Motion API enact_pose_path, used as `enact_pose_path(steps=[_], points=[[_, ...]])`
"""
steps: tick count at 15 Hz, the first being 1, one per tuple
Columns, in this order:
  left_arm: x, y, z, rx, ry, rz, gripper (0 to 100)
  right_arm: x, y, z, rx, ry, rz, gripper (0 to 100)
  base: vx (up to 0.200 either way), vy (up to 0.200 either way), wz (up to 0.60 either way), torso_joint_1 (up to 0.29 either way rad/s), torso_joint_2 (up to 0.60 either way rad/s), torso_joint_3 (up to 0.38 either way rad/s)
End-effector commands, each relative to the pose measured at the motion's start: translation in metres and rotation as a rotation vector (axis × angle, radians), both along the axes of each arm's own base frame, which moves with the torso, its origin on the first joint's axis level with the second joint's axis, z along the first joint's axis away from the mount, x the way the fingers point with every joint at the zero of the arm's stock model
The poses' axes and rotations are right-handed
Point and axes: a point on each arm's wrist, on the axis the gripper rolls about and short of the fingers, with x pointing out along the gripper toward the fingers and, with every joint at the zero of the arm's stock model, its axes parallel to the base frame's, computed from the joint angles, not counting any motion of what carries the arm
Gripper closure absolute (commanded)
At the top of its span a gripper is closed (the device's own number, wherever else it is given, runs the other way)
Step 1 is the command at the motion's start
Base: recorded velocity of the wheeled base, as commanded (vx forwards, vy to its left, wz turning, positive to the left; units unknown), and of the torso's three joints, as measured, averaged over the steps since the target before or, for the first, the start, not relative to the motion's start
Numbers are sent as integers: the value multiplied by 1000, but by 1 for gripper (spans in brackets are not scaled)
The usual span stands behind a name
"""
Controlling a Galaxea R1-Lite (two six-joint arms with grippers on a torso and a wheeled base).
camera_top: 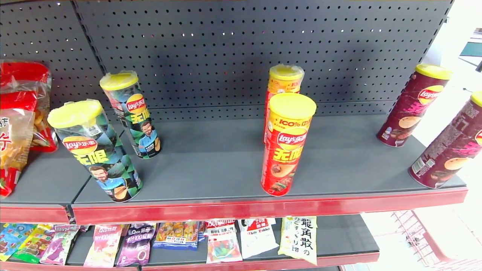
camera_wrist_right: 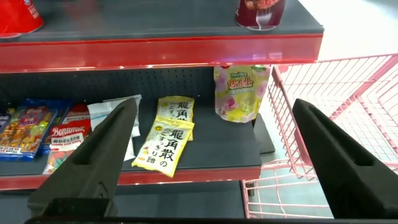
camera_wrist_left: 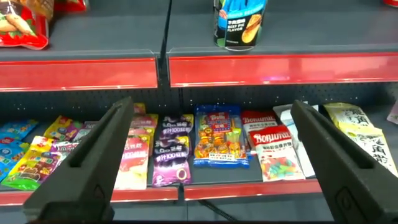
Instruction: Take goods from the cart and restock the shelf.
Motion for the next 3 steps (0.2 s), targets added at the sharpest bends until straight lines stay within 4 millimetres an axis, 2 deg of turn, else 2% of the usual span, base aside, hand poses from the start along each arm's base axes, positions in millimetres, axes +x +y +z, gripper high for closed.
enact_pose_path(steps=[1, 3], points=[[0, 0, 0, 0, 1, 2, 0, 0, 0, 0, -1, 0, 1, 0, 0, 0, 0, 0, 0, 0], [0, 0, 0, 0, 1, 1, 0, 0, 0, 0, -1, 0, 1, 0, 0, 0, 0, 0, 0, 0]])
